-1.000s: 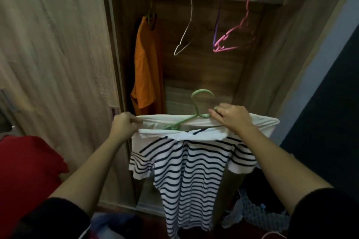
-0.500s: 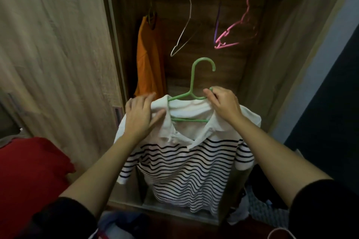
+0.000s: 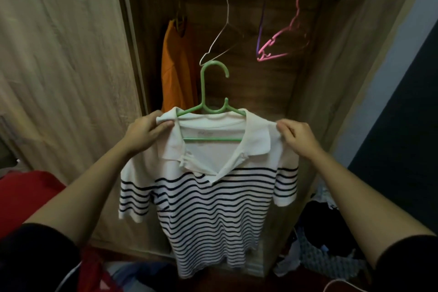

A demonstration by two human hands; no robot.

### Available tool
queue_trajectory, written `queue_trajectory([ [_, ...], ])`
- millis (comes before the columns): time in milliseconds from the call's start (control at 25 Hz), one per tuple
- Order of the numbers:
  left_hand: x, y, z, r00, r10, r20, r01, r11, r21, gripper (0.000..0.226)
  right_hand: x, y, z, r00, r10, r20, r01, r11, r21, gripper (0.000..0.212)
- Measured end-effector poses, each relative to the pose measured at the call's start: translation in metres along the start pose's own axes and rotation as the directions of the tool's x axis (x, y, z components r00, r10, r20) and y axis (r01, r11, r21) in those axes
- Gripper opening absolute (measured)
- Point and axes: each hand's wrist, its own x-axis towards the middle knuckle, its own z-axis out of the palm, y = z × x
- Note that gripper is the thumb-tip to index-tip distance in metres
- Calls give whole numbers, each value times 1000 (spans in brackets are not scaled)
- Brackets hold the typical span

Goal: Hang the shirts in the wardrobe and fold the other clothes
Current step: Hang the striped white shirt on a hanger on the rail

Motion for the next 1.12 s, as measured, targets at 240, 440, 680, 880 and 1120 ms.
queue_trajectory([
  [240,8,1,0,999,4,36,-3,1000,-5,55,0,-6,10,978,193,-80,-188,980,61,27],
  [440,16,12,0,998,36,46,-34,999,-29,53,18,-46,12,992,-63,112,74,992,-98,30],
  [680,14,-4,-28,964,-11,264,-19,994,109,61,32,-39,3,999,23,-33,-24,999,-44,19],
  [880,19,21,-57,827,-64,558,119,991,-61,65,48,-44,-3,996,-82,43,81,996,29,27],
  [1120,23,63,-75,914,67,401,-61,998,-27,6,104,-79,11,960,-221,171,173,950,258,11],
])
